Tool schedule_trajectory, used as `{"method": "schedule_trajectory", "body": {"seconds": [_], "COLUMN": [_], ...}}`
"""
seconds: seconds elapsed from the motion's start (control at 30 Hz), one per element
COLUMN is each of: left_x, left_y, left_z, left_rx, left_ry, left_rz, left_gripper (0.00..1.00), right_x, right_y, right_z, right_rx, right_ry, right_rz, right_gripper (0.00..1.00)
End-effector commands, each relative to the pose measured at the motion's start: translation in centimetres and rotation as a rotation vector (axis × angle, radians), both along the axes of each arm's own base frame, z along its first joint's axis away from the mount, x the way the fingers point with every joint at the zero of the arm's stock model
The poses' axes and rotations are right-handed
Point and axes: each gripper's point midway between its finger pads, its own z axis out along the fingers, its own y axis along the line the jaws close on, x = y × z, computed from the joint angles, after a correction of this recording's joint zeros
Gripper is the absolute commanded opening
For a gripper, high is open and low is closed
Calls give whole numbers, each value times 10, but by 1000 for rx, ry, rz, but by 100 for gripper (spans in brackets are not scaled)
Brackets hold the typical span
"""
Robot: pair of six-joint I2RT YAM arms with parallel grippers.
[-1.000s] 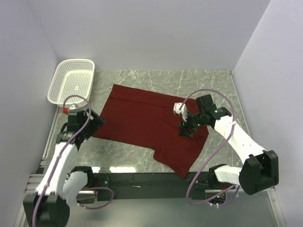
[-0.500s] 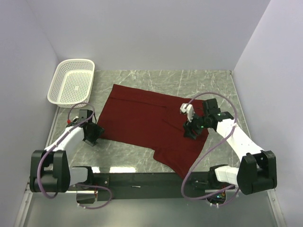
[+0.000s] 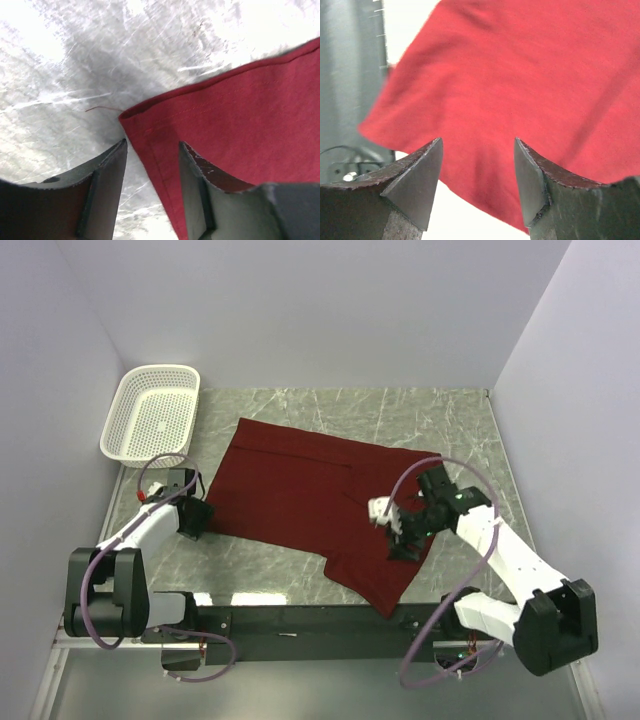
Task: Fold and stack the t-shirts
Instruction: Fold the tshirt
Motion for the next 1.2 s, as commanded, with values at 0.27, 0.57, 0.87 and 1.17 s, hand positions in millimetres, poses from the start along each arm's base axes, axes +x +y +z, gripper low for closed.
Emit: {"method": "schedule_trajectory", "body": {"seconds": [0.27,0.57,0.87,1.17], "left_x": [6,7,-4,-7], "left_y": [-3,-7,0,-4], "left_z": [15,80,123,124], "left_rx": [-5,40,99,84], "left_ry": [-38,-233,-345,-370], "left_rz": [-42,-183,-200,-217], "left_gripper": [62,80,82,82], "right_x": [-93,-120,-99,-98], "right_y": [34,58,73,68], "right_z": [-50,-68,-77,-74], "right_rx": [-194,-283,-349,-347], "right_ry": [-34,-86,-119,-104], "right_rz": [388,476,351,305], "right_gripper": [62,62,59,57]}}
